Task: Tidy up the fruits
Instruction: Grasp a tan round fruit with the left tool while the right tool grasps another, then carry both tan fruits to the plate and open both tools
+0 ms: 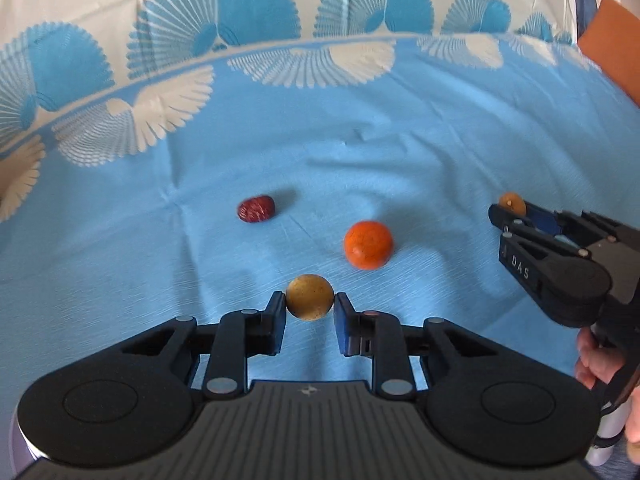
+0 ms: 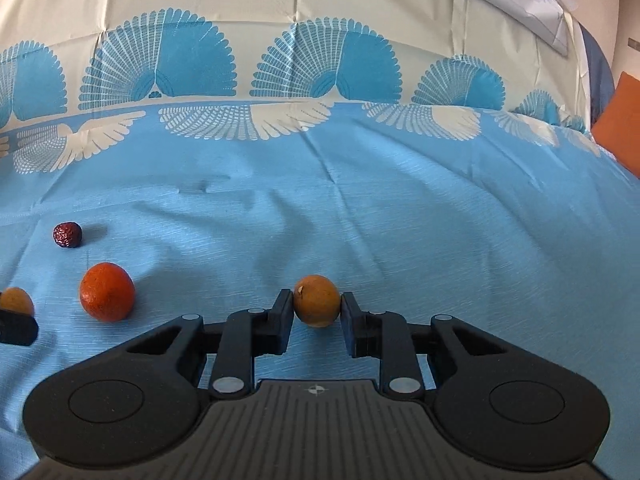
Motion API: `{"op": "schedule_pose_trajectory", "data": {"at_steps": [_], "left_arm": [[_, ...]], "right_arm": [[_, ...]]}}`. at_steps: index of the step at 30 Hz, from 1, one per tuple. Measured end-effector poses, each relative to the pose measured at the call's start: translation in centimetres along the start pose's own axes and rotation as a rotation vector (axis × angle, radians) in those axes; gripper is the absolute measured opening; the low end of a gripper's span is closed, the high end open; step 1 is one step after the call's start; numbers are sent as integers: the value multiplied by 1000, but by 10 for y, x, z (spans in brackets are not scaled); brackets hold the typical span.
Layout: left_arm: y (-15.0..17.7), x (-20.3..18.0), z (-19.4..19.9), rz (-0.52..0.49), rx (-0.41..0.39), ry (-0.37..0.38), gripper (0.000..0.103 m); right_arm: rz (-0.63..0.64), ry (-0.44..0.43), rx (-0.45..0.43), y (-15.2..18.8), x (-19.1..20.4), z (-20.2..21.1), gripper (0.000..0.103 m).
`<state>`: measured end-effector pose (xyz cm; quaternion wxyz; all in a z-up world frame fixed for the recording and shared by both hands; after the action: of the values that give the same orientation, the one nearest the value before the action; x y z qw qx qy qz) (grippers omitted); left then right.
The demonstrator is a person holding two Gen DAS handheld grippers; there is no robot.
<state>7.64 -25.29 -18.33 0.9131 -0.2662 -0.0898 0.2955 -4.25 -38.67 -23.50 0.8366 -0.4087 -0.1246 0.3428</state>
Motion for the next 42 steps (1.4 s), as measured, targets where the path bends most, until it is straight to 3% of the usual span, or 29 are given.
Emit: {"op": "schedule_pose_trajectory", "data": {"at_steps": [3, 6, 13, 22, 32, 42], "left_arm": [[4, 4, 48, 42, -10, -46, 28], [21, 10, 92, 92, 1, -74, 28], [92, 29, 195, 163, 9, -147, 28], [177, 57, 284, 263, -32, -217, 28], [212, 63, 326, 318, -109, -218, 28], [218, 65, 330, 324, -128, -198, 28]], "right_arm": [[-12, -39, -28, -9, -3, 44, 27], [-21, -137, -35, -6, -3, 93, 27], [-27, -307, -14, 5, 10, 208, 27], [95, -489, -39, 24, 53, 328, 27], [267, -523, -111, 45, 85, 392, 27], [284, -503, -132, 45, 86, 400, 27]]}}
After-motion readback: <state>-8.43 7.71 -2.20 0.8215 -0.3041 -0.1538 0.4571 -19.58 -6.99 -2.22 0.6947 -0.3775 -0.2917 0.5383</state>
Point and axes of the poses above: each gripper's, at about its wrist camera, not at the fingertips, and z roughly against the way its jaws point, x to its left, y to its underside, the point moved 4 cm from there along -z, roughly the way its jaws point, and after that the axes turned 3 degrees about y, right-handed, at the moved point
